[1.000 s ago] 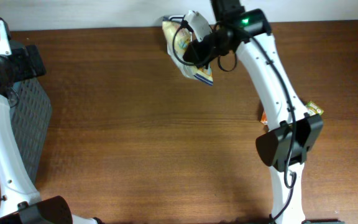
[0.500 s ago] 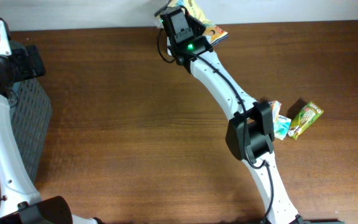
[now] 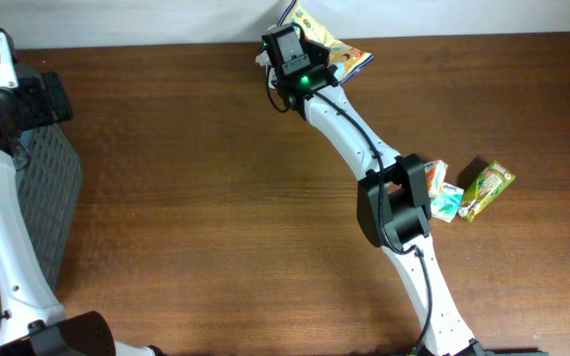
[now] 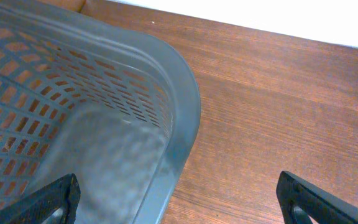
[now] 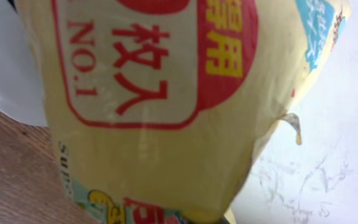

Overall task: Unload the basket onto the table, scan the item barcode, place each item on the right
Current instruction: 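Lift the yellow-orange snack bag to the scanner and hold it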

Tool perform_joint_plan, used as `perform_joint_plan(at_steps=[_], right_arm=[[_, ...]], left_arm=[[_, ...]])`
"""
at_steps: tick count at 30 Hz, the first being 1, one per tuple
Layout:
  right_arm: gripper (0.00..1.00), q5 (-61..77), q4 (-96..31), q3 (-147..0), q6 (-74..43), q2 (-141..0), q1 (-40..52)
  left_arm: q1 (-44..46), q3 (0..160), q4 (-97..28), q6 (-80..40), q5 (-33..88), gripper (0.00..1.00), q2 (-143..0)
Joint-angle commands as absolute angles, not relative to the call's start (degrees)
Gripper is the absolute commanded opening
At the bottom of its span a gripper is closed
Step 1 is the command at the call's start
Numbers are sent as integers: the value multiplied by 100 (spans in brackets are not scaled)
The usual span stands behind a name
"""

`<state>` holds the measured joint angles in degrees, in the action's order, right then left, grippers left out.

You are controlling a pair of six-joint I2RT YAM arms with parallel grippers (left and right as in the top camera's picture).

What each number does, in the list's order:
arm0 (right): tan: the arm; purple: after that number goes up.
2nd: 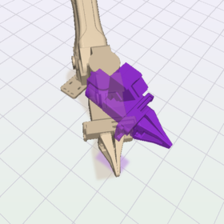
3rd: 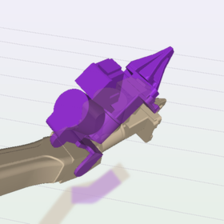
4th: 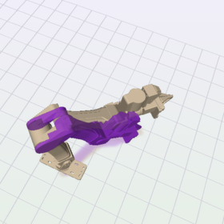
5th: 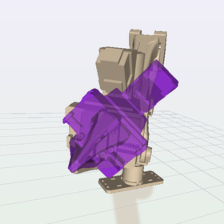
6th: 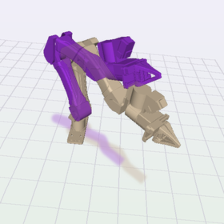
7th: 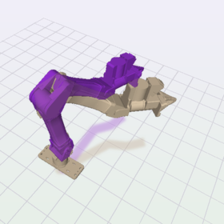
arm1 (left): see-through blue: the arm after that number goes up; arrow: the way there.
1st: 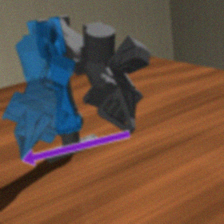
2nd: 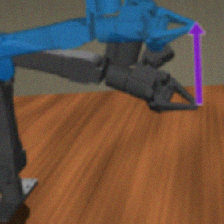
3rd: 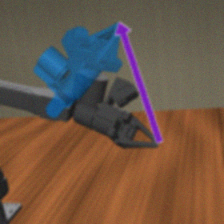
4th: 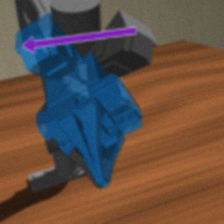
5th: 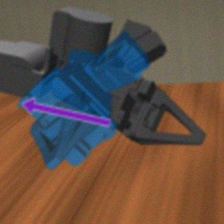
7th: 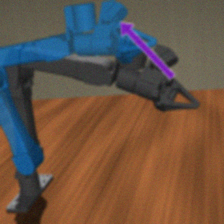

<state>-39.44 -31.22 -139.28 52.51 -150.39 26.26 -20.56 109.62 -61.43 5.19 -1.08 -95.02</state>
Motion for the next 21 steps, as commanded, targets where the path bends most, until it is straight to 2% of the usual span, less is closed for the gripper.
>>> perform_joint_plan(at_steps=[1,3,6,8,12,21], right_arm=[[4,-4121,-2974,-14005,5210,-15030,2613],[4,-4211,-2899,-14005,5437,-15030,2633],[4,-5065,-2045,-14005,6823,-15028,2783],[4,-5063,-1905,-14005,7190,-15028,2847],[4,-4497,-2228,-14005,7199,-15043,2814],[4,-4654,-2248,-14005,7201,-15054,2810]], left_arm=[[-2080,10997,-6136,613,-130,99,-9406],[-2080,10997,-6136,613,-128,99,-9406],[-2080,10997,-6139,611,-128,99,-9406],[-2080,10997,-6139,613,-130,99,-9406],[-2080,10997,-6136,613,-130,99,-9406],[-2080,10997,-6139,613,-128,99,-9406]])
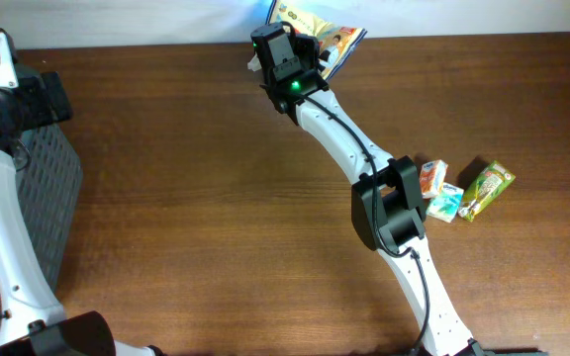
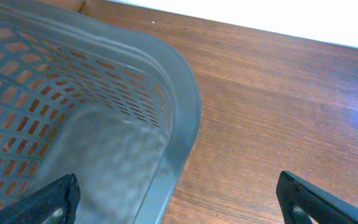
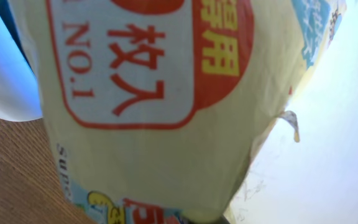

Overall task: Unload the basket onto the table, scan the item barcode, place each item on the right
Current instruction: 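Lift the yellow-orange snack bag to the scanner and hold it, then move the snack bag right and drop it on the item pile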

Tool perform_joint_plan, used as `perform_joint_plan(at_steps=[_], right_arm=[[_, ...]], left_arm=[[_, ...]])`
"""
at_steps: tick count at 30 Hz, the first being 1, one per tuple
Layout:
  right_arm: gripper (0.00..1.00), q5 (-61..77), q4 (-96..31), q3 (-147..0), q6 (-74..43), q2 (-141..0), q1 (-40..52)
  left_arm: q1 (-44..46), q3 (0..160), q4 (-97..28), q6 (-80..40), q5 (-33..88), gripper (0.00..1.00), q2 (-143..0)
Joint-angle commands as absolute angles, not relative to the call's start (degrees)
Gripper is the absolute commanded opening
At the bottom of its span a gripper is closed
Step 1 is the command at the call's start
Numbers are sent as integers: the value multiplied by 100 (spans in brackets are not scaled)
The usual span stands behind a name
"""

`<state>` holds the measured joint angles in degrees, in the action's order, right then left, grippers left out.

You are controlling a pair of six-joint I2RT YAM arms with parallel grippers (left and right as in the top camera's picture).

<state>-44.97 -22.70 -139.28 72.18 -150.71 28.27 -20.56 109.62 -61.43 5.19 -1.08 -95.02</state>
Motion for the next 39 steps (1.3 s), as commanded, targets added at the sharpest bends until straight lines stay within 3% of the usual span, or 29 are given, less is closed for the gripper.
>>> perform_joint_plan(at_steps=[1,7,12,15,21,23,27,32,36,39], right_arm=[[4,-4657,-2248,-14005,7201,-15054,2805],[4,-4576,-2250,-14005,7070,-14849,2773],[4,-3962,-2893,-14005,6259,-13802,2746],[4,-3210,-3942,-14005,5443,-12840,2727],[4,-735,-7321,-14005,2386,-11131,2403],[4,-598,-8267,-14005,1085,-10993,1977],[4,-600,-9677,-14003,-91,-11406,738],[4,-593,-9524,-12905,-395,-12293,-528],[4,-381,-8608,-11395,-395,-12779,-1050],[5,-272,-8348,-11085,-395,-12798,-1192]], left_arm=[[-2080,10997,-6139,613,-128,99,-9406],[-2080,10997,-6136,613,-130,99,-9406],[-2080,10997,-6139,613,-128,99,-9406],[-2080,10997,-6139,613,-128,99,-9406],[-2080,10997,-6139,613,-130,99,-9406],[-2080,10997,-6139,613,-130,99,-9406],[-2080,10997,-6136,613,-128,99,-9406],[-2080,10997,-6136,613,-130,99,-9406],[-2080,10997,-6139,613,-130,99,-9406],[-2080,10997,-6139,613,-128,99,-9406]])
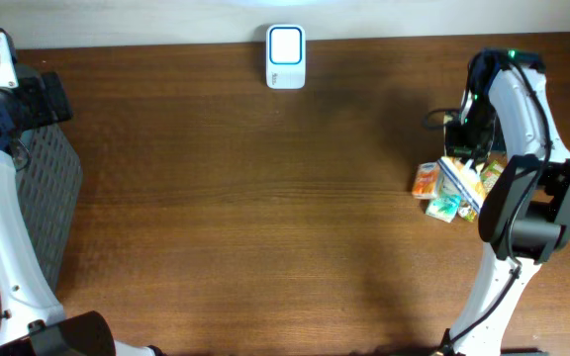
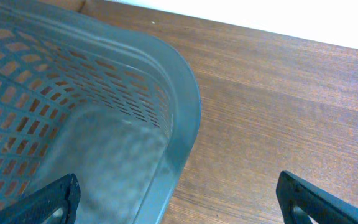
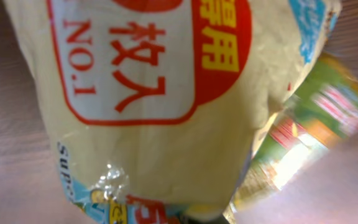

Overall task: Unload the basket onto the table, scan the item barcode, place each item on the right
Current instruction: 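Move the snack bag right and drop it on the item pile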

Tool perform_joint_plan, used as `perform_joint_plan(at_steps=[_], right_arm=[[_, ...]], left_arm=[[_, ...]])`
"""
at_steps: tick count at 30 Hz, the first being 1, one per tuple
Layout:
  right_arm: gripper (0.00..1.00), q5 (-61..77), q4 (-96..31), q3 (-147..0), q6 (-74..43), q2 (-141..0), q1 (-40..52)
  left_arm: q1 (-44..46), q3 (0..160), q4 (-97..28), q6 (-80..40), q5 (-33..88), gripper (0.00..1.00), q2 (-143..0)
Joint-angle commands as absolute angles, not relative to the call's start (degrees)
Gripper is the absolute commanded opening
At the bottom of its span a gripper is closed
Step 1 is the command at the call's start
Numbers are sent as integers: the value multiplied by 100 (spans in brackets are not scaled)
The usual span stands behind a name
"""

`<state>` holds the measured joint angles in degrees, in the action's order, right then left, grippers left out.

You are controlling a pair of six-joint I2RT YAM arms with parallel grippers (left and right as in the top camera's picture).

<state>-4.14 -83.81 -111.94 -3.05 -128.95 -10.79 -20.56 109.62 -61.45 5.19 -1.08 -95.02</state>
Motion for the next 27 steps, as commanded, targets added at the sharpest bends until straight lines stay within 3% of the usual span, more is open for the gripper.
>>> perform_joint_plan(at_steps=[1,3,4,7,12,16,22,27], right_arm=[[15,-255,-8353,-11085,-395,-12798,-1212],[73,-226,-8416,-11085,-392,-12798,-1212],[87,-198,-8449,-11085,-395,-12798,-1208],[99,-189,-8519,-11087,-395,-12798,-1208],[99,-187,-9100,-11808,-386,-12370,-1179],[99,-62,-9736,-12827,-346,-11196,-884],[99,558,-9734,-12857,-349,-9192,-51],[99,558,-9732,-12857,-349,-8342,158]], left_arm=[[-2080,10997,-6139,613,-130,99,-9406],[-2080,10997,-6139,613,-128,99,-9406],[-2080,10997,-6139,613,-130,99,-9406],[-2080,10997,-6139,613,-128,99,-9406],[-2080,10997,-6139,613,-128,99,-9406],[-2080,10997,-6139,613,-130,99,-9406],[-2080,10997,-6139,613,-128,99,-9406],[-2080,10997,-6139,613,-130,99,-9406]])
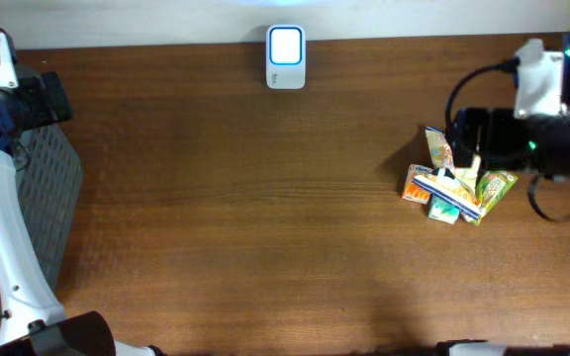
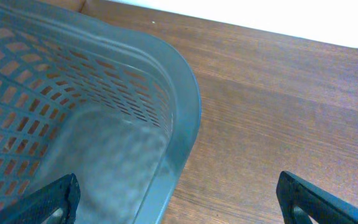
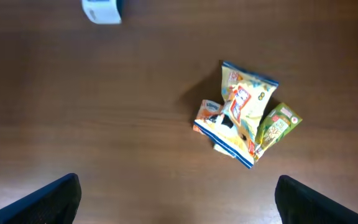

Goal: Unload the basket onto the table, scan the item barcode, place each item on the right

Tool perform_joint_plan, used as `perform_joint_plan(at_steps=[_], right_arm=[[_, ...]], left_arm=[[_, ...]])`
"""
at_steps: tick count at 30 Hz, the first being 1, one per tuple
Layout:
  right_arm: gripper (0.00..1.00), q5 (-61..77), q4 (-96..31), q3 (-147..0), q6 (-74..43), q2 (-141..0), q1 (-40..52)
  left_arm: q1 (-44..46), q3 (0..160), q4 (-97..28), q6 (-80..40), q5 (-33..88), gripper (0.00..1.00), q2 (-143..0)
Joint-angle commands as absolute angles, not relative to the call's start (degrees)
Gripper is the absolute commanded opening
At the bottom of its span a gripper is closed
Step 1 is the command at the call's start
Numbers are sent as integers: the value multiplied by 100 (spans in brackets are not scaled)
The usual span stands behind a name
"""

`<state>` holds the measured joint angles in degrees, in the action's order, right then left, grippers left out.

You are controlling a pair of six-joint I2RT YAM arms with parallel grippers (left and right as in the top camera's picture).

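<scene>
The yellow snack bag point(image 3: 242, 106) lies flat on top of a small pile of packets point(image 1: 451, 184) at the table's right. The white barcode scanner point(image 1: 285, 44) with a lit blue-white screen stands at the far edge, also in the right wrist view as the scanner point(image 3: 101, 9). My right gripper point(image 3: 178, 200) is open and empty, high above the table, nearer the front than the pile. My left gripper point(image 2: 179, 202) is open and empty over the rim of the grey basket point(image 2: 185, 118).
A green packet point(image 3: 276, 127) and an orange packet point(image 3: 205, 118) lie under the yellow bag. The grey mesh basket point(image 1: 52, 198) sits at the table's left edge under my left arm. Brown wood table point(image 1: 245, 198) spreads between basket and pile.
My right gripper was shut on the yellow bag just over the pile. Now the bag rests on the pile, and the gripper is open and high above the table. The left arm has not moved.
My right gripper held the yellow bag against the scanner at the far edge. It was still there a moment later, under blue light. Then the bag was over the packets at the right. Now it lies there, let go.
</scene>
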<state>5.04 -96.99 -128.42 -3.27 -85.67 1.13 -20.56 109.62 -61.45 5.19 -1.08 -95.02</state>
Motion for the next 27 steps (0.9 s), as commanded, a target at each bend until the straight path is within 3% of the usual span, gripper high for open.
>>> perform_joint_plan(at_steps=[1,10,14,27], right_arm=[[99,558,-9732,-12857,-349,-8296,154],[99,537,-9636,-12846,-346,-8350,150],[99,530,-8383,-12217,-346,-7509,150],[99,-215,-2711,-5251,-349,-2615,36]], left_arm=[[-2080,10997,-6139,613,-130,99,-9406],[-2080,10997,-6139,613,-128,99,-9406],[-2080,10997,-6139,613,-130,99,-9406],[-2080,10997,-6139,613,-128,99,-9406]])
